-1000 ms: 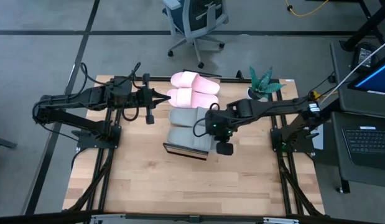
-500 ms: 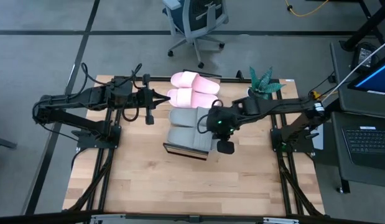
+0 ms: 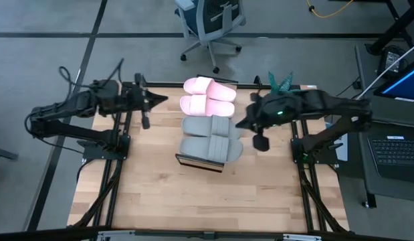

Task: Pick and place slides into the shelf
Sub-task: Return to Home Position

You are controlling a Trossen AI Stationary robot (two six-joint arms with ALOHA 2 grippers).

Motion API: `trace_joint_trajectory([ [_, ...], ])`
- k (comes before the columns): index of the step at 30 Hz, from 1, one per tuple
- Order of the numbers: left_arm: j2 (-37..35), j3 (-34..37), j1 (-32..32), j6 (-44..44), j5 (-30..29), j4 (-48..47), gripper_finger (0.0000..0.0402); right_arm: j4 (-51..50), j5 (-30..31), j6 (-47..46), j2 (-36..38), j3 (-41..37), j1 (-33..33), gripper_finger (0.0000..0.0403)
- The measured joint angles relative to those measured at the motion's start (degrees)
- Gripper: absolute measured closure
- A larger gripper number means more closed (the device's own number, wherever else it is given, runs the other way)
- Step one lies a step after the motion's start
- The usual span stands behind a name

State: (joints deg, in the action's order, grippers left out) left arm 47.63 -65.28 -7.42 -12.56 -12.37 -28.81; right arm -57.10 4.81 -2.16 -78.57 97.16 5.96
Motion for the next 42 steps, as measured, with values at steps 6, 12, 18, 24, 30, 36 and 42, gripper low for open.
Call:
trace_joint_trajectory([
  [6, -5.45, -0.02, -1.5, 0.6, 1.47, -3.6, 0.0401, 1.6, 2.27, 3.96, 6.63, -1.28, -0.52, 0.0401],
  [12, -9.94, 0.24, -3.23, 4.79, 3.07, -6.72, 0.0401, 15.45, 2.39, 3.93, 16.63, -16.31, -0.56, 0.0401],
  [18, -12.67, 11.06, -3.34, 10.37, 5.13, 1.94, 0.0401, 35.49, 1.06, 1.89, 25.1, -37.27, -0.55, 0.0401],
  [24, -15.18, 25.18, -3.3, 15.45, 9.21, 15.06, 0.0401, 51.62, -5.72, -2.09, 28.77, -49.92, -0.52, 0.0401],
  [30, -21.63, 30.51, -3.34, 15.49, 6.88, 16.05, 0.0401, 53.36, -7.91, -3.48, 31.55, -56.46, -0.55, 0.0401],
  [36, -30.49, 35.51, -3.34, 15.11, 6.69, 16.19, 0.0401, 54.47, -7.89, -3.56, 38.81, -62.3, -1.14, 0.0401],
  [42, -37.64, 45.21, -3.34, 16.79, 6.5, 20.22, 0.0401, 63.17, -7.97, -3.43, 44.75, -71.14, -1.14, 0.0401],
])
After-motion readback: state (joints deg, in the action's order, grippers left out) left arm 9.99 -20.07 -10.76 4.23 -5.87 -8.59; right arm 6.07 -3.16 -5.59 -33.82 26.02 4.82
